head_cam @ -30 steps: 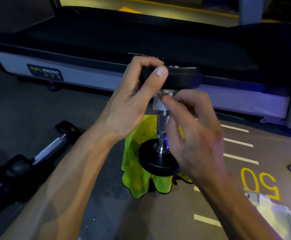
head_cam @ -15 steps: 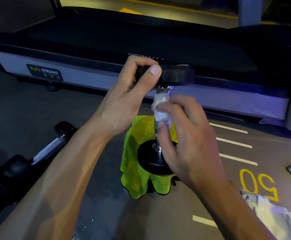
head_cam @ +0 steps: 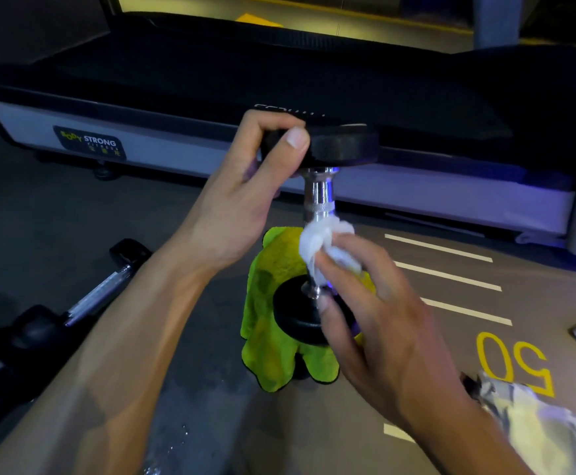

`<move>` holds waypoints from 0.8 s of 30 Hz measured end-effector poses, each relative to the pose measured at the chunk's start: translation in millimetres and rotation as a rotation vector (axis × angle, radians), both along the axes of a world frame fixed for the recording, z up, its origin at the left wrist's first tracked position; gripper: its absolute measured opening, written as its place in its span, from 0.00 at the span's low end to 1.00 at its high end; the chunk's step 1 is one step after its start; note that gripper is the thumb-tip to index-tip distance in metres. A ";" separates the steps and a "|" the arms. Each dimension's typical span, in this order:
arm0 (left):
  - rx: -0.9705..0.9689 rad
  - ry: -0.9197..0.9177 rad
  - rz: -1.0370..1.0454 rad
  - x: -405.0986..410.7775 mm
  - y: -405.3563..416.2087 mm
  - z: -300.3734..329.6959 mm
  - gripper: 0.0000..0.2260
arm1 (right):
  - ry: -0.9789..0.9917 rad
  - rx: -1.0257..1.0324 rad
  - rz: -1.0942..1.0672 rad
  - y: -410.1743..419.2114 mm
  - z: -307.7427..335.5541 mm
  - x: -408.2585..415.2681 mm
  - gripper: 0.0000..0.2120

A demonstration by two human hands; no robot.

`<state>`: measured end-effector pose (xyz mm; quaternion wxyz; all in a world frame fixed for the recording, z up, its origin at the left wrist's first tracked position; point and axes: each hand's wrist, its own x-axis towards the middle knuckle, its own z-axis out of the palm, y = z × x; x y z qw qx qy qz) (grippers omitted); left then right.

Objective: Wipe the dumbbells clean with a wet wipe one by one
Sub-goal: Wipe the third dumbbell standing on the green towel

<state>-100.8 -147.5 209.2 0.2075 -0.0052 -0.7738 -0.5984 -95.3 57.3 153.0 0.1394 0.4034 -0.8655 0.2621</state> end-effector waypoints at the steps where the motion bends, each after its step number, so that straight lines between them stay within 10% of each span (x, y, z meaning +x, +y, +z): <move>1: 0.003 0.005 -0.007 0.4 0.1 -0.3 0.13 | -0.010 0.010 -0.002 4.8 -3.9 4.9 0.15; 24: -0.162 -0.123 0.034 14.2 6.1 23.6 0.23 | -0.328 -0.264 -0.164 1.7 -20.2 21.6 0.06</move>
